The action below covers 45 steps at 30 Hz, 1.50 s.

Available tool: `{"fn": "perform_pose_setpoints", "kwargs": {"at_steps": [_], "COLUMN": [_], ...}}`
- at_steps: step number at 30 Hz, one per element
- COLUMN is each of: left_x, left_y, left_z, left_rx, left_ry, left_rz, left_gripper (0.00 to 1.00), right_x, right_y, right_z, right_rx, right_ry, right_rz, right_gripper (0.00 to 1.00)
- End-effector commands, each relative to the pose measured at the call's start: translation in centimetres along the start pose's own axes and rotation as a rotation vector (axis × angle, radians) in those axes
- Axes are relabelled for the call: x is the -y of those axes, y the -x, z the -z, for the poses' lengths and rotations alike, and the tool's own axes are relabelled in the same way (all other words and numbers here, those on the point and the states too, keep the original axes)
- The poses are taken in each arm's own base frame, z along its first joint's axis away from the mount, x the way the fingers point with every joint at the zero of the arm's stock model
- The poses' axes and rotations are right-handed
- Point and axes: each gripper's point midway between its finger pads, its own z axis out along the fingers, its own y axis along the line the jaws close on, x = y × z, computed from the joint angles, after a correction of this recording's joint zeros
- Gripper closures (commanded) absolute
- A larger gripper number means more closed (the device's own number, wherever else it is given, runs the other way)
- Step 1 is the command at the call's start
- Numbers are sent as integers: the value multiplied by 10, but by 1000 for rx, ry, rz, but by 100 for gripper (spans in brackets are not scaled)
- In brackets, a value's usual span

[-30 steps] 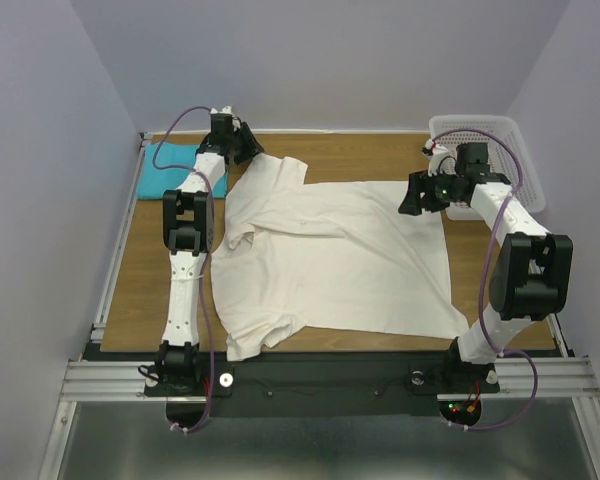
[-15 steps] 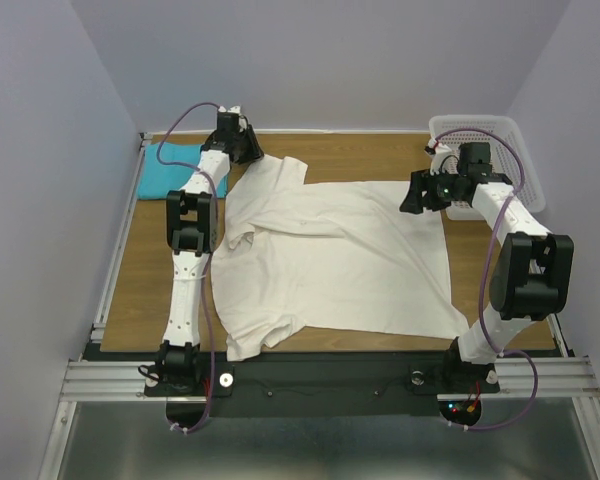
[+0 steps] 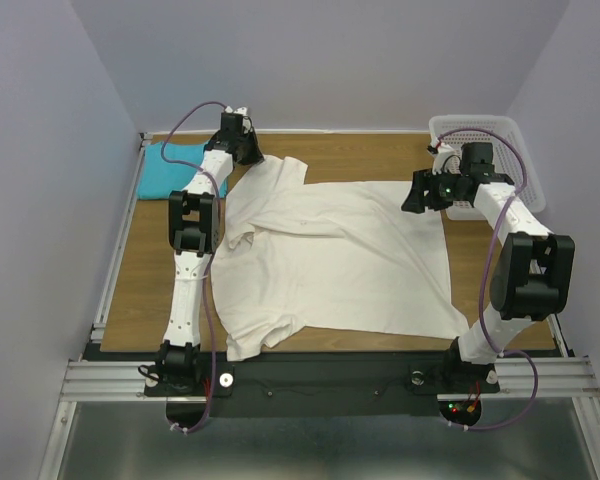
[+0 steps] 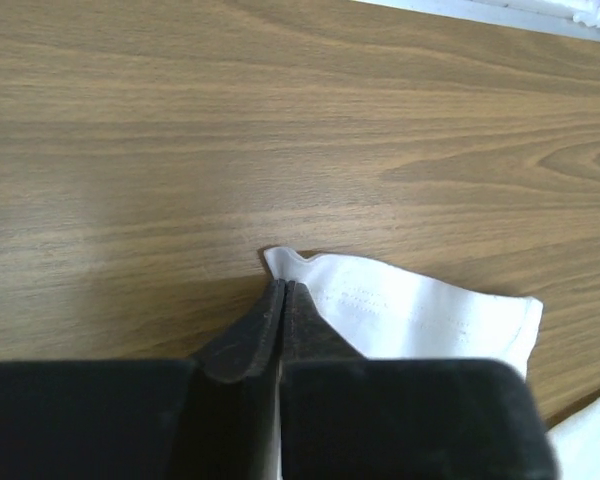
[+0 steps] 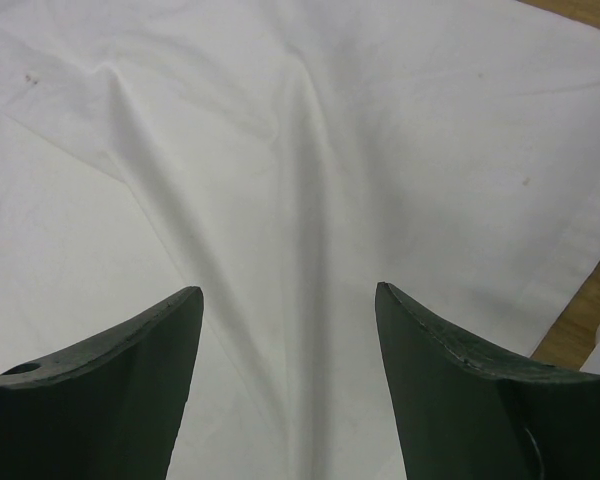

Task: Fold and stack the t-shirts
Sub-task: Flatten the tshirt out

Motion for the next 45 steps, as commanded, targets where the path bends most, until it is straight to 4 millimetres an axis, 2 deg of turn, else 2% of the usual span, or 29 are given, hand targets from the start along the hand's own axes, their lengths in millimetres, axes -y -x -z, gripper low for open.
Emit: {"fn": "perform_pose_setpoints", "kwargs": {"at_steps": [1, 4, 5, 6, 7, 10, 11, 12, 13, 21, 26, 27, 28, 31, 32, 34, 35, 36, 37, 42, 45], "left_x": [17, 26, 33, 34, 42, 46, 49, 45, 49, 13, 5, 0, 1, -9, -10, -19, -19, -25, -26, -42, -38], "left_y": [20, 42, 61, 65, 81, 98, 111, 106, 115, 106, 106, 99, 101, 92, 95, 85, 88, 78, 81, 72, 74], "left_z": [15, 27, 39, 43, 57, 73, 87, 89, 100, 114, 126, 125, 131, 133, 138, 137, 142, 141, 147, 159, 170], "left_rx": [26, 84, 131, 145, 184, 232, 265, 257, 281, 252, 258, 245, 256, 249, 261, 245, 260, 244, 256, 269, 294], "left_ry": [-36, -62, -79, -82, -93, -93, -94, -80, -82, -27, -3, 11, 11, 33, 37, 53, 52, 63, 66, 87, 83], "left_rz": [-50, -66, -79, -92, -107, -147, -173, -174, -194, -180, -195, -191, -195, -188, -186, -174, -173, -162, -159, -133, -138], "left_gripper": [100, 100, 100, 100, 100, 100, 100, 100, 100, 100, 100, 100, 100, 100, 100, 100, 100, 100, 100, 100, 100], "right_x": [4, 7, 7, 8, 10, 14, 15, 16, 19, 32, 42, 45, 46, 51, 52, 54, 54, 56, 55, 72, 82], "right_y": [13, 13, 12, 12, 13, 18, 19, 19, 23, 43, 62, 67, 70, 79, 81, 83, 83, 82, 82, 86, 95], "right_z": [2, 2, 2, 1, 1, 0, 0, -1, -3, -18, -31, -35, -37, -45, -46, -52, -55, -58, -62, -76, -77], "right_rx": [42, 39, 38, 36, 37, 39, 39, 36, 40, 48, 64, 70, 73, 82, 83, 79, 76, 70, 66, 45, 58], "right_ry": [0, -10, -12, -14, -18, -31, -33, -37, -38, -33, -32, -28, -25, -21, -21, -26, -32, -43, -46, -166, -218], "right_rz": [13, 18, 25, 29, 36, 47, 50, 50, 55, 36, -3, -6, -13, -35, -45, -43, -43, -43, -36, -7, -1], "right_gripper": [25, 25, 25, 25, 25, 25, 25, 25, 25, 25, 27, 27, 27, 29, 30, 30, 30, 31, 32, 34, 35]}}
